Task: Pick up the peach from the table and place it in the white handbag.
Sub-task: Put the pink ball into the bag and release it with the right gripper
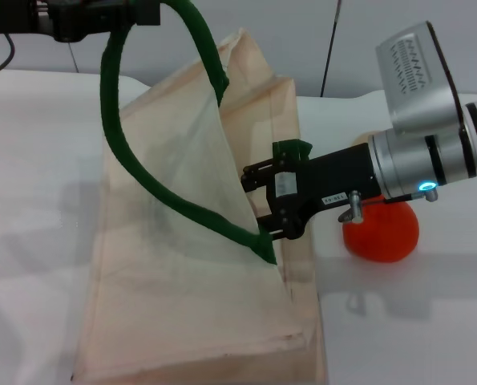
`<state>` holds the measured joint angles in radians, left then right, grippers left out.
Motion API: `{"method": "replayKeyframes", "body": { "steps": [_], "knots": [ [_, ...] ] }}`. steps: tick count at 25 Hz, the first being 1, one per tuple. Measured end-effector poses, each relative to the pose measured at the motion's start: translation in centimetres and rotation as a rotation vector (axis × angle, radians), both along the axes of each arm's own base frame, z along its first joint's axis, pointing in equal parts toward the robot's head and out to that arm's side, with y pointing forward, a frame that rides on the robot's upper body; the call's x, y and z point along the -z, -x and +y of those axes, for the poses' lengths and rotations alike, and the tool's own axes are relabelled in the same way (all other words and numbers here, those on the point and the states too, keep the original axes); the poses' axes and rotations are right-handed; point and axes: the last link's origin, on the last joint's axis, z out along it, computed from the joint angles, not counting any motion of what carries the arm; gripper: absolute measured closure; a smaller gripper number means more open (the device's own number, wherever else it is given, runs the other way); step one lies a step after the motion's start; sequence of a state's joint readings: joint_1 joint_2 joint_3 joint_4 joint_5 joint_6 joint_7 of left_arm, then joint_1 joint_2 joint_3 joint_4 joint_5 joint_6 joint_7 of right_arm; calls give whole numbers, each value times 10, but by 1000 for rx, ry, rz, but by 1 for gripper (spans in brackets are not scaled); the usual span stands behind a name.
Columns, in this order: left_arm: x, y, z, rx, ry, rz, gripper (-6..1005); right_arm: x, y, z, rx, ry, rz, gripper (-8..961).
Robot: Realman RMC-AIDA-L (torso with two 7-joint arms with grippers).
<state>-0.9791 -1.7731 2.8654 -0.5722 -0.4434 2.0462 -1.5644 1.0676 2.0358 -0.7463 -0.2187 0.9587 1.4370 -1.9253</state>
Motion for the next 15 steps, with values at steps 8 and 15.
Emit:
{"method": "replayKeyframes", "body": {
  "steps": [8,15],
  "knots": [
    [0,0,0,-1,0,0,856,-1,-4,5,34,-45,10,177],
    [0,1,-1,-4,0,0,855,-1,-5,5,34,-44,5,74]
  ]
}}
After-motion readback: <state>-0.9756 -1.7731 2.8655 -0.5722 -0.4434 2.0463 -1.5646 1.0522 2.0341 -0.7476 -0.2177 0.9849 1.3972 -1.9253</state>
